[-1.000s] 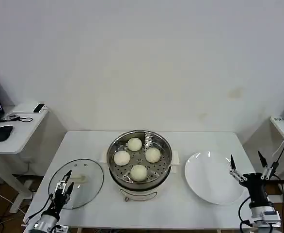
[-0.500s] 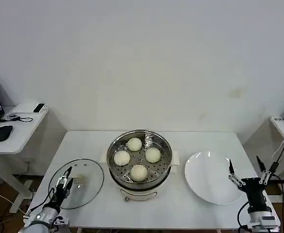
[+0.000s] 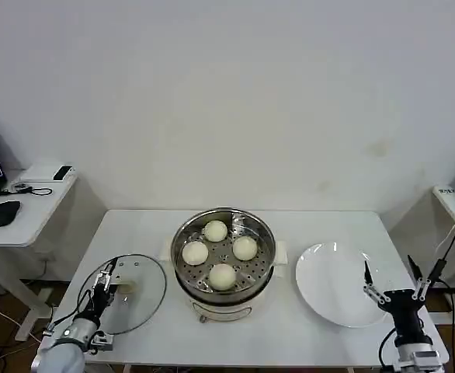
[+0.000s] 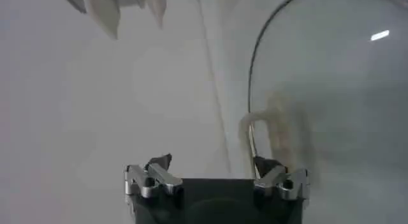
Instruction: Take steamed baozi put them in steamer then cover it.
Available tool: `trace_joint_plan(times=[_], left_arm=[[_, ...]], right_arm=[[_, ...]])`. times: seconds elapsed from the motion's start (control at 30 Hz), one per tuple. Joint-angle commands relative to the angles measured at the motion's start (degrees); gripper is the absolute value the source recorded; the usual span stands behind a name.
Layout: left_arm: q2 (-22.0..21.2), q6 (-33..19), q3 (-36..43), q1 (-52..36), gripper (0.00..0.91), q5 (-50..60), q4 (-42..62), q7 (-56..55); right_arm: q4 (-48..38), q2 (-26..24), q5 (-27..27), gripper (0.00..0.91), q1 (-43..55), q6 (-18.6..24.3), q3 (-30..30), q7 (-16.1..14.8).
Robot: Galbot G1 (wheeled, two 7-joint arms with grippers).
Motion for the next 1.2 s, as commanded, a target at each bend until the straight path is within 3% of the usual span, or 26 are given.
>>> trace_joint_plan(times=[0.03,0.43,0.7,1.0,1.2], left_arm=[[-0.1,-0.8,0.15,-2.11,0.0,-0.02,2.75,-0.77],[-0.66,-1.16,-0.92,-1.17,0.0,-0.48,1.62,-0.65],[-1.02,-0.43,-2.59,1.02,0.0,-0.16,-4.69,-2.19],[0.31,10.35,-5.89,8.99,0.0,-5.65,-20.15,2.06],[1.33,16.4,-7.49,9.75,0.0,-7.72,-24.75,5.38]], right_arm=[[0.07,0.18,-0.26,0.907,0.26,-0.27,-0.33,-0.05],[-0.47,-0.32,-0.06,0.907,1.33,-0.31,-1.1,-0.04],[-0.3,-0.59,0.0,0.907,1.36,-0.14,-1.45,-0.03],[-0.83,-1.15,0.4,0.907,2.1,-1.22,-1.67,-0.01],[-1.15,-1.34,0.25,0.907,1.99,-1.04,-1.54,-0.19]])
